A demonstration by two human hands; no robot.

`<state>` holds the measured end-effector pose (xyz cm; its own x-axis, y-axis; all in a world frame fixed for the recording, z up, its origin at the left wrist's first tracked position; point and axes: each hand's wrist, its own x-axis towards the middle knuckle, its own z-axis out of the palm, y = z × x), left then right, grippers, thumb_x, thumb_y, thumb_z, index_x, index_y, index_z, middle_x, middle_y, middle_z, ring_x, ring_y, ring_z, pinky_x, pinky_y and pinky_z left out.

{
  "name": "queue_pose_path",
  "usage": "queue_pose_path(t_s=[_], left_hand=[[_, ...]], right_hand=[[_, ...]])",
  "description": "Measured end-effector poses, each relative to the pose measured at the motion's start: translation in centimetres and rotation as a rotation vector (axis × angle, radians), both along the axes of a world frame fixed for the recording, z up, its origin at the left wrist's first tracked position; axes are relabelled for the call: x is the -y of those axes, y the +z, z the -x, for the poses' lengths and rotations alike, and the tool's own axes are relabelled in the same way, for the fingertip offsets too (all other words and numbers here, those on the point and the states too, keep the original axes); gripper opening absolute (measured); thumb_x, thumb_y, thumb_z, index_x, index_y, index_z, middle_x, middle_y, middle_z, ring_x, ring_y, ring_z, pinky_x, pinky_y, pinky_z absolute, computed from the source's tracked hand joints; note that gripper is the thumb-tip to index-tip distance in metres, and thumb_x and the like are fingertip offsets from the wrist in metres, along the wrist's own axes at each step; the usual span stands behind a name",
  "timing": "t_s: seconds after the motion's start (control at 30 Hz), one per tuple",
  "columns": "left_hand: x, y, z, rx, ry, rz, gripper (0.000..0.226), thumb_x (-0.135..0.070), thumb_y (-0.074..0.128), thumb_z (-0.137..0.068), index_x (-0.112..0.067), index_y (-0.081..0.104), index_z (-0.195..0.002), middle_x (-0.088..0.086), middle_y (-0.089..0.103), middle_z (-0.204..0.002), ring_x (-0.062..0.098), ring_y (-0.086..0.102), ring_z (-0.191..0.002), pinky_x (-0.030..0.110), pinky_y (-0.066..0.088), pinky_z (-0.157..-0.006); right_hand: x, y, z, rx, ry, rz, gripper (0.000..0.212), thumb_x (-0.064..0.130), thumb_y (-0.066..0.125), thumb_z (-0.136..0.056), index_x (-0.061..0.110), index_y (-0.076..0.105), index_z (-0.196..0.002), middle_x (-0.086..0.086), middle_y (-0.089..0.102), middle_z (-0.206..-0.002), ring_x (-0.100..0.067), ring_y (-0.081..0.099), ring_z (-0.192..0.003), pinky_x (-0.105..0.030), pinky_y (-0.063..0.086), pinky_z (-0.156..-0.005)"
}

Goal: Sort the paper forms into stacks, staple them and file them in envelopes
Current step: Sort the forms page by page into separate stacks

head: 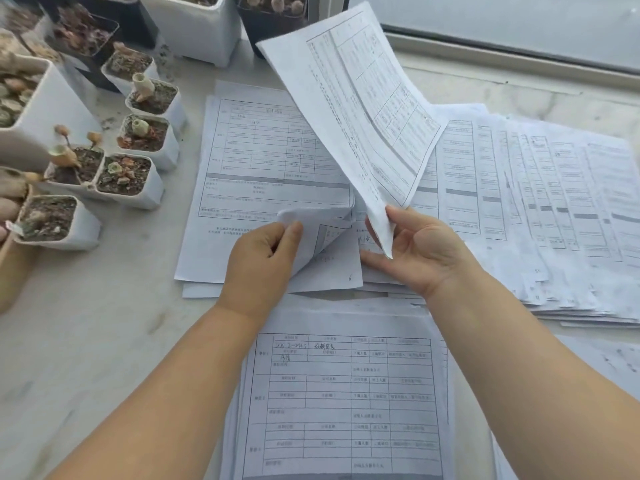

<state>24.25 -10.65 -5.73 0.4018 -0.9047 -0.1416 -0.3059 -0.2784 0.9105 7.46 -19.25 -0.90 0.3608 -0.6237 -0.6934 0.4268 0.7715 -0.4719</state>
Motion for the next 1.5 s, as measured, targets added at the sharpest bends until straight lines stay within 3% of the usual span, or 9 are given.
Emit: queue_pose_path(t_s=[0.2,0.3,0.4,0.47,0.53,0.8,1.0,1.27,1.5], left_hand=[[-1.0,0.9,0.3,0.152,-0.228,-0.062,0.032,-0.049,0.072,-0.075,-0.032,0.062,-0.1,-0.023,0.057,-0.093,-0.004,0.049,-0.084,0.019,0.039,-0.075],[-1.7,0.6,0.4,0.37,-0.366,0.019,0.09,-0.027,0.076,-0.078,-0.043,0.019,-0.146,-0.02,0.049,-0.119,-0.003,0.048,-0.092,0.018,0.042,-0.083],[-2.1,-0.3,-0.2,0.394,-0.147,0.084,0.065,-0.012,0.058,-0.091,-0.033,0.029,-0.146,-0.009,0.059,-0.09,0.005,0.048,-0.067,0.025,0.045,-0.066],[-2.2,-0.2,-0.3,0.346,0.032,0.106,0.015,-0.018,0.047,-0.095,-0.022,0.06,-0.101,-0.009,0.051,-0.071,0.004,0.041,-0.062,0.022,0.041,-0.061],[-2.6,0.4,0.0,0.182,0.254,0.169,0.021,-0.023,0.042,-0.095,-0.025,0.045,-0.074,-0.008,0.045,-0.063,0.002,0.044,-0.058,0.014,0.037,-0.057],[-3.3,3.3,-0.9,0.122,0.572,0.392,0.027,-0.009,0.043,-0.102,-0.014,0.052,-0.127,-0.021,0.059,-0.115,-0.015,0.053,-0.109,0.008,0.039,-0.093],[-2.1,3.3,-0.9,0.361,0.36,0.362,0.019,-0.004,0.047,-0.097,0.005,0.054,-0.082,0.0,0.051,-0.068,0.007,0.046,-0.065,-0.002,0.031,-0.067],[-1.6,0.6,-0.1,0.598,-0.334,-0.088,0.043,-0.015,0.059,-0.082,-0.016,0.063,-0.125,0.012,0.053,-0.139,0.031,0.047,-0.129,0.031,0.033,-0.107],[-2.1,2.3,-0.7,0.504,-0.483,-0.114,0.036,-0.031,0.067,-0.088,-0.022,0.063,-0.122,0.004,0.042,-0.147,0.016,0.031,-0.139,0.014,0.017,-0.105]], right_hand=[[0.2,0.5,-0.7,0.079,-0.005,0.009,0.019,0.003,0.043,-0.099,0.01,0.06,-0.094,-0.002,0.07,-0.068,-0.017,0.071,-0.062,-0.048,0.057,-0.071],[0.3,1.0,-1.4,0.07,-0.011,0.031,0.02,0.004,0.043,-0.099,0.013,0.061,-0.094,0.0,0.071,-0.07,-0.014,0.071,-0.063,-0.057,0.052,-0.081],[1.0,1.3,-0.9,-0.036,-0.081,0.08,0.02,0.003,0.046,-0.098,0.015,0.061,-0.097,0.001,0.073,-0.075,-0.013,0.072,-0.066,-0.052,0.052,-0.089],[1.7,1.5,0.5,-0.156,-0.142,0.164,0.025,-0.002,0.046,-0.096,0.014,0.064,-0.1,0.0,0.075,-0.085,-0.013,0.073,-0.076,-0.039,0.059,-0.081],[2.1,1.6,2.6,-0.406,-0.092,0.307,0.028,-0.004,0.048,-0.094,0.016,0.066,-0.101,0.001,0.074,-0.092,-0.012,0.071,-0.08,-0.031,0.059,-0.072],[1.3,1.7,5.1,-0.923,0.384,0.534,0.035,-0.005,0.051,-0.09,0.021,0.072,-0.083,0.006,0.076,-0.08,-0.015,0.069,-0.075,-0.036,0.054,-0.075],[1.7,0.2,-1.0,-0.832,0.551,0.492,0.029,-0.002,0.05,-0.087,0.016,0.073,-0.09,-0.013,0.073,-0.102,-0.029,0.068,-0.087,-0.05,0.054,-0.089],[0.6,-1.4,-1.3,-0.817,0.484,0.373,0.022,0.008,0.055,-0.093,0.013,0.062,-0.113,-0.013,0.071,-0.106,-0.024,0.069,-0.086,-0.035,0.059,-0.077],[-6.6,2.3,5.9,-0.87,0.345,0.39,0.013,0.008,0.053,-0.096,0.013,0.065,-0.096,-0.008,0.072,-0.078,-0.013,0.065,-0.064,-0.025,0.054,-0.056]])
